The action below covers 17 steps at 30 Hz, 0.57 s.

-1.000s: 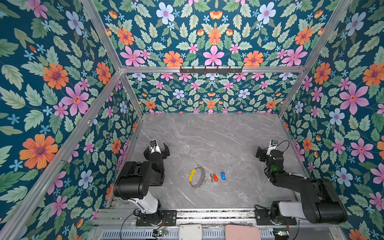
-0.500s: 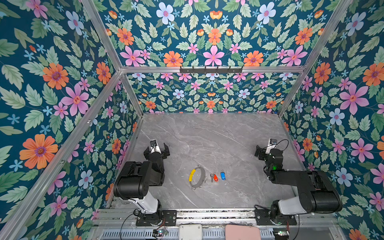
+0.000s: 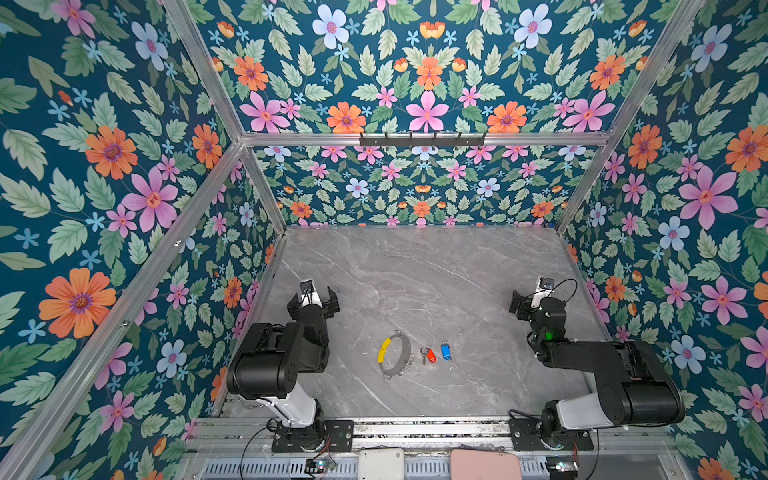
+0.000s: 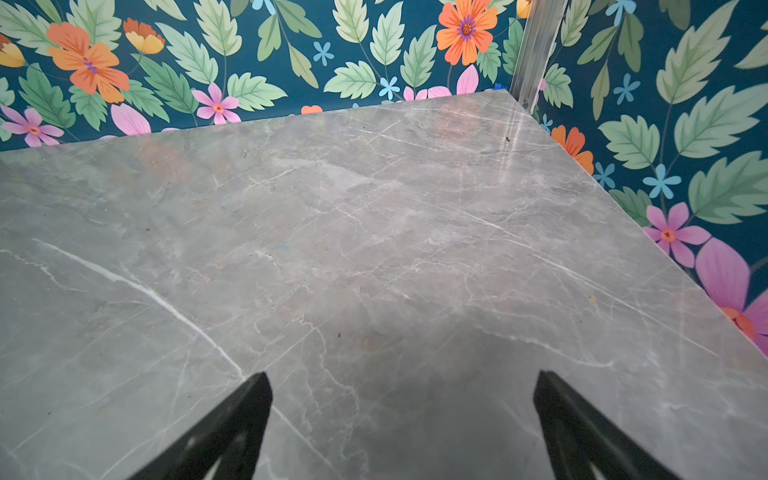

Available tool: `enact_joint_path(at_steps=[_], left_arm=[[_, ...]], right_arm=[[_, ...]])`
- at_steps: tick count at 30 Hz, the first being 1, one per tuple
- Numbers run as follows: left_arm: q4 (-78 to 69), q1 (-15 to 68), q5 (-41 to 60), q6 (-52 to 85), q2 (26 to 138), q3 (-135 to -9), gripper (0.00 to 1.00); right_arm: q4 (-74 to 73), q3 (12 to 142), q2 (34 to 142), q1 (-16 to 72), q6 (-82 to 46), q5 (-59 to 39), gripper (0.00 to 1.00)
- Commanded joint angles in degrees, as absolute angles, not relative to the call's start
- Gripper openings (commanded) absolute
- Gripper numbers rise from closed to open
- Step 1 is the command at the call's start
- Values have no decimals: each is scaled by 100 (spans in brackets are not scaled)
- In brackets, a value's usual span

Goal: Remove the keys from the keyring

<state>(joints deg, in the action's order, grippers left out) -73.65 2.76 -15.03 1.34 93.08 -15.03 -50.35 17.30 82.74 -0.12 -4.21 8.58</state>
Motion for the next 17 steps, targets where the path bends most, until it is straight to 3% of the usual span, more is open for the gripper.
enact_joint_path(at_steps=[1, 17], left_arm=[[-7514, 273, -1504, 110, 9301, -1521, 100], [-7508, 272, -1503, 110, 9301, -1521, 100]], right_arm=[[-5124, 1749, 8255, -5, -454, 835, 99], [-5124, 1749, 8261, -8, -448, 835, 99]])
